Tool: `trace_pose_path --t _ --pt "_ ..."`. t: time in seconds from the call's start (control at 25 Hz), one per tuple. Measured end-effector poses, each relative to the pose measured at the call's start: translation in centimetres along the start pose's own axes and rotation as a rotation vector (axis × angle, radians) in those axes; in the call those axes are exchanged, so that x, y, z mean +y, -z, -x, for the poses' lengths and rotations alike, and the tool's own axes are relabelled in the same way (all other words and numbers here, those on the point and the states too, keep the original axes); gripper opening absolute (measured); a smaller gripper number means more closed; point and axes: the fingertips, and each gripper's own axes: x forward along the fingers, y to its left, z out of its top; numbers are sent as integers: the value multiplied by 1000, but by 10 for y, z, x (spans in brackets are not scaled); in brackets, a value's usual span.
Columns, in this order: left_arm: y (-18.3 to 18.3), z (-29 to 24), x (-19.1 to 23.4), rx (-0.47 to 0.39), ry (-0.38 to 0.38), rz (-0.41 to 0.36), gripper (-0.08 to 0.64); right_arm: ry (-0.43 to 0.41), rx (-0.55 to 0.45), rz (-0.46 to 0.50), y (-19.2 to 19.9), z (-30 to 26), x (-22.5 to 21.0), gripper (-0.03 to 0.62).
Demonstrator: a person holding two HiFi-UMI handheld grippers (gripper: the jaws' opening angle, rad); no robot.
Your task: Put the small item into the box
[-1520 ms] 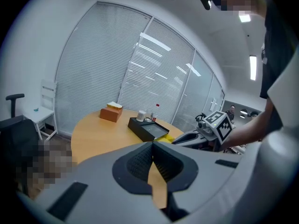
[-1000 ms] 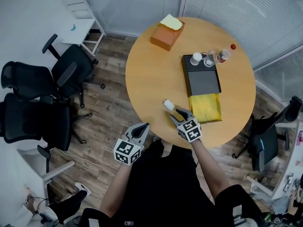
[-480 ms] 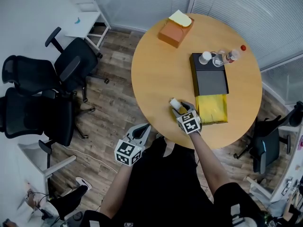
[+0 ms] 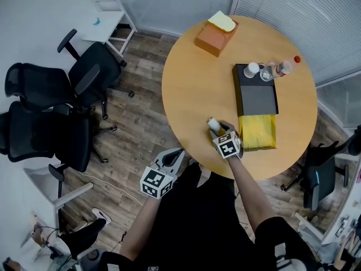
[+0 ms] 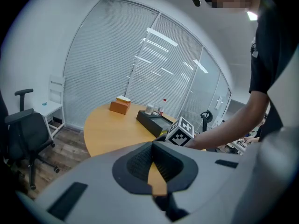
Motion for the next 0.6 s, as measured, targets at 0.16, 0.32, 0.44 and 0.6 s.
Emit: trace_pose_path --t 0.16,0.32,0.44,0.6 --pt "0 0 -2 4 6 -6 6 21 12 9 0 0 0 174" --pt "-4 -3 -2 5 12 -11 6 24 19 -1 2 -2 -1 164" --pt "-6 -5 -2 4 15 -17 6 12 33 -10 5 -5 2 170" --pt "-8 -6 -1 1 17 -20 6 16 25 -21 6 -7 0 164"
